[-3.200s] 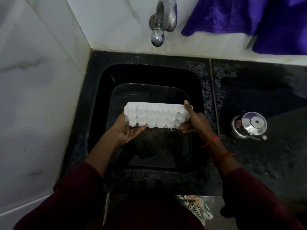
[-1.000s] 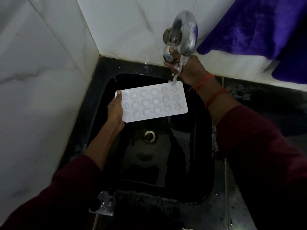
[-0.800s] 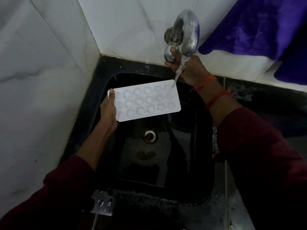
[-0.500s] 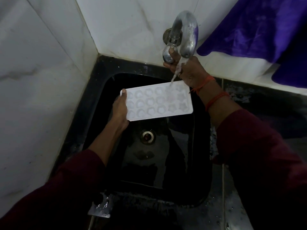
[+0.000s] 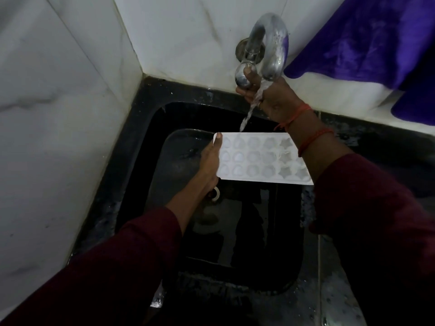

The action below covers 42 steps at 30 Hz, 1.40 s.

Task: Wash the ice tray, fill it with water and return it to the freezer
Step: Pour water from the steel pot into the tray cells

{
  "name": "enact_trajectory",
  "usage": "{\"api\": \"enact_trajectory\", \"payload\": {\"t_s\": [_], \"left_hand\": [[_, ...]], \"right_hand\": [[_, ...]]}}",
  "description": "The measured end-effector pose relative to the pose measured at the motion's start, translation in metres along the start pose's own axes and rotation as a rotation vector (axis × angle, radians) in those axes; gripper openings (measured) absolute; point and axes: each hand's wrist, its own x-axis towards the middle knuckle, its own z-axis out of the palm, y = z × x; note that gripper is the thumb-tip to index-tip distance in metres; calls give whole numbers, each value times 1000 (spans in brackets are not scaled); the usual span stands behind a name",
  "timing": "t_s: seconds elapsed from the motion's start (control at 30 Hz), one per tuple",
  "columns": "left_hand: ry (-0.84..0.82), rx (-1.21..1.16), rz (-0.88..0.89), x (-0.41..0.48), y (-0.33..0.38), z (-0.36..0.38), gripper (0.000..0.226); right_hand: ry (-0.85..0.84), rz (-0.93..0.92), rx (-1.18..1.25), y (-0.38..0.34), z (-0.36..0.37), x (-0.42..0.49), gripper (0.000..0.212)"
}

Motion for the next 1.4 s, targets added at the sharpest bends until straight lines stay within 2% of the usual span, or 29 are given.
{"api": "enact_trajectory", "payload": {"t_s": [0.13, 0.27, 0.4, 0.57, 0.6, 0.67, 0.8, 0.97, 1.03, 1.17, 1.23, 1.3, 1.4], "left_hand": [[79, -84, 67, 3, 7, -9, 48], [135, -175, 83, 6, 18, -24, 52], [191, -152, 107, 8, 23, -41, 52], [223, -81, 177, 6, 25, -62, 44], [227, -82, 186, 4, 25, -66, 43], [258, -92, 184, 0, 25, -73, 41], [304, -105, 171, -7, 24, -89, 40], [329, -137, 148, -13, 22, -107, 50], [321, -140, 145, -16, 21, -111, 53], [301, -145, 130, -23, 19, -120, 59], [244, -163, 108, -26, 20, -123, 74], [170, -169, 65, -27, 19, -122, 92], [77, -144, 32, -29, 19, -111, 97]], "right_hand": [[3, 2, -7, 0, 2, -2, 11], [-2, 14, -37, -2, 0, -1, 10], [10, 8, -48, 0, -2, 7, 5], [40, 67, -45, 6, -7, 25, 22], [50, 76, -48, 5, -6, 24, 32], [47, 66, -7, 8, -6, 24, 44], [10, 27, 187, 15, 1, 12, 11], [-21, 63, 476, 27, 9, 8, 25], [-17, 49, 457, 26, 12, 4, 29], [14, 63, 88, 45, 17, -9, 50], [3, 75, -117, 68, 13, -26, 55], [-8, 64, -297, 89, -1, -47, 49], [111, 110, -192, 107, -20, -78, 40]]}}
